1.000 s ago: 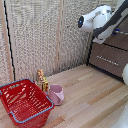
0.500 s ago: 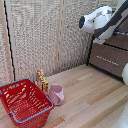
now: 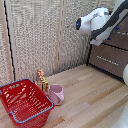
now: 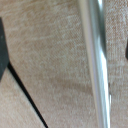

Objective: Transport the gripper mindfully toward the orange-red bowl and clasp it to elevate with ease. Ensure your robot's arm aligns efficiently with the top drawer's opening. Carefully slide the orange-red bowl into the designated spot with precision. After confirmation, withdraw the gripper gently. Close the drawer smoothly by transitioning the gripper to its handle.

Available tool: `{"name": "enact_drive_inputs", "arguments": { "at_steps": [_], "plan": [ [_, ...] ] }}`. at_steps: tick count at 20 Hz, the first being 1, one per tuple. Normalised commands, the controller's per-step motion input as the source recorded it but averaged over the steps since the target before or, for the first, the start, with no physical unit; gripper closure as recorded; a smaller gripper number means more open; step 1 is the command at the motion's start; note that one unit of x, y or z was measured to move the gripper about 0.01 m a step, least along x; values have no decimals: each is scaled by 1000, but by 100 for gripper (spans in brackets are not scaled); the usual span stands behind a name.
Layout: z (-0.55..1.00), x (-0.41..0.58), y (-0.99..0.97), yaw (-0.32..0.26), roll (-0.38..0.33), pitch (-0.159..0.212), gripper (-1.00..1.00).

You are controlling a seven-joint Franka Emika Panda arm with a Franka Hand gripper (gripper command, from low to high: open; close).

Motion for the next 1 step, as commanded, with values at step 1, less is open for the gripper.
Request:
{"name": "enact_drive_inputs", "arguments": {
  "at_steps": [1],
  "plan": [
    [0, 291, 400, -47, -26, 305, -100]
  ]
}}
